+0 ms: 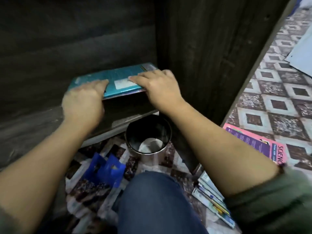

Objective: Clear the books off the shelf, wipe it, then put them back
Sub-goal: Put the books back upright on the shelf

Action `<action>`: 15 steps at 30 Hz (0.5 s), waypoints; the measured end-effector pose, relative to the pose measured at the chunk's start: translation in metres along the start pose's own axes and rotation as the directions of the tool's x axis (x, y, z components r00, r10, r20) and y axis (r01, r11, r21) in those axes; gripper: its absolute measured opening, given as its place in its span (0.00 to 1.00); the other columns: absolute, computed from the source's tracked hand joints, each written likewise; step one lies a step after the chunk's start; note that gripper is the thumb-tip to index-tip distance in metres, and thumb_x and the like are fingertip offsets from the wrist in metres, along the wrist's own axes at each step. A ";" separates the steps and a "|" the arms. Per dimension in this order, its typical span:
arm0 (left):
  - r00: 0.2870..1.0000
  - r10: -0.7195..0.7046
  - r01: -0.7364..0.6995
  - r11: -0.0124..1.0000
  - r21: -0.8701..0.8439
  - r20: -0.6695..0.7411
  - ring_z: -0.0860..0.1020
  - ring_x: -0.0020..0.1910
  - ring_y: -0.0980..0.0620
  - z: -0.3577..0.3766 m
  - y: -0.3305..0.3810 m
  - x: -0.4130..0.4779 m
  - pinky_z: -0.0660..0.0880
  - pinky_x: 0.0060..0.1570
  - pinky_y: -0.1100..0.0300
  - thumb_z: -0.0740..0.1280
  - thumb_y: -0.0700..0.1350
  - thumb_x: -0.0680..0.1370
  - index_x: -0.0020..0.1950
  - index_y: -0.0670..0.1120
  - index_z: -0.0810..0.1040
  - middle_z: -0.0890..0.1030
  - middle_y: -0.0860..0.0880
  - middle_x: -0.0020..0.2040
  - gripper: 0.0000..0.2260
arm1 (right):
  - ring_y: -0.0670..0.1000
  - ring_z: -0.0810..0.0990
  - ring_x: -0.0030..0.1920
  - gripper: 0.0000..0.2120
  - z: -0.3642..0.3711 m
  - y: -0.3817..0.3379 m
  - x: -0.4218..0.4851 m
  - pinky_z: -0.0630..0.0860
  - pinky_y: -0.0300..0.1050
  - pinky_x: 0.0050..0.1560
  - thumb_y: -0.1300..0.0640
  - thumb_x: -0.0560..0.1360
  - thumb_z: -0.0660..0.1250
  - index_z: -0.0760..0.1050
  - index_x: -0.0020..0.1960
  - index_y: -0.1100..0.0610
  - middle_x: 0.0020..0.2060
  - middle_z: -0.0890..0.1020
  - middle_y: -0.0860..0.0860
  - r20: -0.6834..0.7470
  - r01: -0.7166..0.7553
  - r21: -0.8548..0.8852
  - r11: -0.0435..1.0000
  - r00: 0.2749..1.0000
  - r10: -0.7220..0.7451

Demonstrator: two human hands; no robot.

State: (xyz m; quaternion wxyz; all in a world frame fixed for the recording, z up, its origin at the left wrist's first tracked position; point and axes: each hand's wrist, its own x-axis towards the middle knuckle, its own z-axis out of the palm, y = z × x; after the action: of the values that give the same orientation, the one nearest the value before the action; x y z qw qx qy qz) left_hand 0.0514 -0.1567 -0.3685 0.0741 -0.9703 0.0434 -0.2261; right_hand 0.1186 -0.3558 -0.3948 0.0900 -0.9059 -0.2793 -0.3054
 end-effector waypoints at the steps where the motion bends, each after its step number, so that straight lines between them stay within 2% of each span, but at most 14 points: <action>1: 0.997 -0.017 0.017 1.000 0.000 0.075 0.79 0.51 0.35 0.018 0.000 -0.002 0.76 0.48 0.45 0.67 0.33 0.72 0.69 0.42 0.73 0.79 0.36 0.60 0.25 | 0.53 0.79 0.57 0.21 0.016 0.001 -0.002 0.67 0.49 0.51 0.54 0.77 0.56 0.74 0.67 0.41 0.59 0.80 0.45 0.126 0.006 0.009 1.000 0.992 -0.007; 3: 0.962 -0.048 0.051 0.999 -0.004 0.267 0.78 0.56 0.38 0.054 0.001 -0.009 0.74 0.54 0.48 0.64 0.34 0.75 0.74 0.47 0.69 0.77 0.39 0.64 0.26 | 0.53 0.72 0.66 0.22 0.051 0.004 -0.014 0.64 0.50 0.60 0.55 0.81 0.53 0.65 0.73 0.39 0.68 0.74 0.45 0.398 0.002 0.008 1.000 0.917 -0.005; 5: 0.901 -0.042 0.056 0.998 -0.020 0.431 0.74 0.63 0.40 0.086 0.002 -0.020 0.72 0.59 0.50 0.61 0.35 0.77 0.76 0.51 0.63 0.72 0.42 0.70 0.28 | 0.53 0.67 0.70 0.23 0.076 0.007 -0.031 0.61 0.50 0.65 0.55 0.82 0.52 0.61 0.74 0.38 0.72 0.68 0.46 0.538 -0.005 0.044 0.999 0.843 -0.019; 8: 0.884 -0.001 0.029 0.998 -0.052 0.468 0.65 0.73 0.43 0.116 -0.003 -0.022 0.65 0.69 0.51 0.60 0.37 0.78 0.78 0.49 0.58 0.61 0.44 0.77 0.29 | 0.52 0.60 0.75 0.24 0.096 0.014 -0.040 0.57 0.49 0.69 0.53 0.82 0.55 0.57 0.76 0.38 0.77 0.60 0.46 0.562 -0.037 0.097 0.995 0.827 -0.024; 10: 0.867 0.038 0.015 0.994 -0.104 0.496 0.61 0.75 0.43 0.123 -0.010 -0.014 0.62 0.70 0.52 0.64 0.46 0.80 0.79 0.49 0.55 0.57 0.45 0.78 0.30 | 0.52 0.56 0.76 0.25 0.102 0.023 -0.035 0.54 0.50 0.71 0.50 0.82 0.57 0.56 0.76 0.38 0.77 0.57 0.46 0.588 -0.052 0.120 0.991 0.808 -0.029; 12: 0.836 0.058 0.045 0.984 -0.173 0.546 0.58 0.76 0.43 0.123 -0.011 -0.007 0.60 0.71 0.51 0.66 0.57 0.77 0.79 0.48 0.53 0.55 0.43 0.78 0.36 | 0.53 0.52 0.77 0.27 0.104 0.029 -0.034 0.49 0.52 0.73 0.48 0.81 0.59 0.54 0.77 0.39 0.78 0.55 0.47 0.611 -0.070 0.120 0.990 0.791 -0.018; 14: 0.773 0.034 0.085 0.984 -0.158 0.633 0.56 0.75 0.41 0.118 -0.004 0.000 0.58 0.73 0.51 0.69 0.61 0.73 0.79 0.46 0.52 0.54 0.42 0.77 0.42 | 0.54 0.51 0.78 0.28 0.106 0.029 -0.043 0.46 0.53 0.75 0.49 0.80 0.59 0.53 0.77 0.40 0.78 0.55 0.49 0.575 -0.090 0.108 0.990 0.818 0.011; 15: 0.740 0.014 0.079 0.991 -0.107 0.673 0.58 0.74 0.41 0.112 0.004 0.003 0.59 0.73 0.50 0.70 0.62 0.72 0.79 0.46 0.52 0.55 0.42 0.76 0.44 | 0.56 0.53 0.77 0.28 0.106 0.026 -0.053 0.47 0.54 0.75 0.50 0.80 0.60 0.56 0.77 0.42 0.78 0.57 0.52 0.520 -0.109 0.108 0.988 0.853 0.037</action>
State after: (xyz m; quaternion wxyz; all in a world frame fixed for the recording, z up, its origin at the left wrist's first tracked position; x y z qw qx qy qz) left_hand 0.1036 -0.1473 -0.4667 0.0181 -0.9898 0.0114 0.1408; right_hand 0.1515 -0.3661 -0.5114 0.0839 -0.9564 -0.2782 -0.0282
